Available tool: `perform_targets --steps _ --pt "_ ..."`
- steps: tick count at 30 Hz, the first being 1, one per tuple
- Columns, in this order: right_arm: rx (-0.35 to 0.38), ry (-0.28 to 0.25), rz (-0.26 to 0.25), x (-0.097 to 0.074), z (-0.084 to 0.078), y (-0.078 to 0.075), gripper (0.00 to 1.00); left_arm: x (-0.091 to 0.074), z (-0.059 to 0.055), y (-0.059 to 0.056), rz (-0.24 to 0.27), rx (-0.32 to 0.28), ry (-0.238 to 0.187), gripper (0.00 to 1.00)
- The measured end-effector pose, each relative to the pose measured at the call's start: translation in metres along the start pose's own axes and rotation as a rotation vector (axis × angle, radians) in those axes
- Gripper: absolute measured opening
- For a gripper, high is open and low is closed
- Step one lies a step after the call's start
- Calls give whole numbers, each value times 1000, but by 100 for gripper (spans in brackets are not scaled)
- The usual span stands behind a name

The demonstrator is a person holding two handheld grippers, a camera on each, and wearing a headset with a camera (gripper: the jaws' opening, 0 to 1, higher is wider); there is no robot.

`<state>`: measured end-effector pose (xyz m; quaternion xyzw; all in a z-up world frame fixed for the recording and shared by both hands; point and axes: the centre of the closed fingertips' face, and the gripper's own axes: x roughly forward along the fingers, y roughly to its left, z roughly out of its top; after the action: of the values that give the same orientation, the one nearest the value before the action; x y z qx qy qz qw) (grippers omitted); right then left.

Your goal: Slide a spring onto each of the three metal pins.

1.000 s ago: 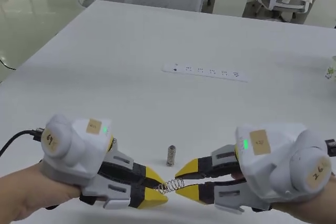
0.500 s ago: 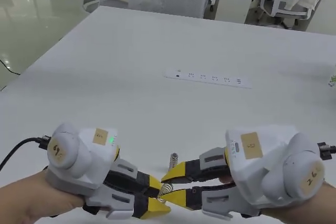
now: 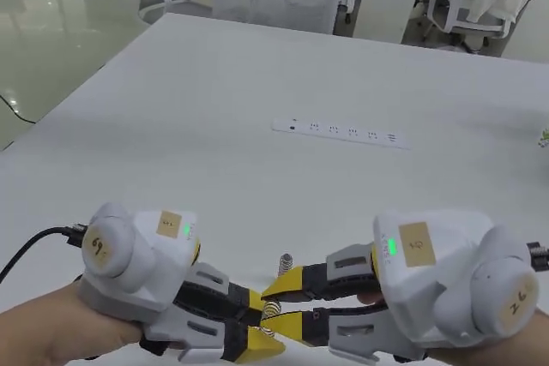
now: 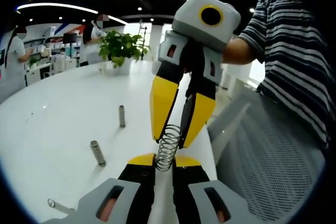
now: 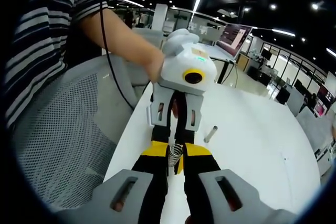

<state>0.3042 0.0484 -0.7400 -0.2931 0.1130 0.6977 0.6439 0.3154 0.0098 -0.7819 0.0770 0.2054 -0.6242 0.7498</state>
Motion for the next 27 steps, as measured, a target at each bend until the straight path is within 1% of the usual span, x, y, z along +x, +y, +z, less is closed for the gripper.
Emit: perform_targets --steps 8,10,17,21,27 --pt "-12 7 3 0 3 0 7 -4 1 1 14 -18 -10 6" --pt "-12 9 0 0 3 -1 7 -6 -1 3 28 -23 -6 9" --pt "-7 15 -16 -3 1 -5 7 -15 -1 9 62 -42 -20 17" --pt "-5 16 -28 -4 0 -8 7 -20 -3 11 79 -54 -27 18" --pt "1 18 -45 -4 -1 -13 7 -30 -5 15 112 -71 -36 24"
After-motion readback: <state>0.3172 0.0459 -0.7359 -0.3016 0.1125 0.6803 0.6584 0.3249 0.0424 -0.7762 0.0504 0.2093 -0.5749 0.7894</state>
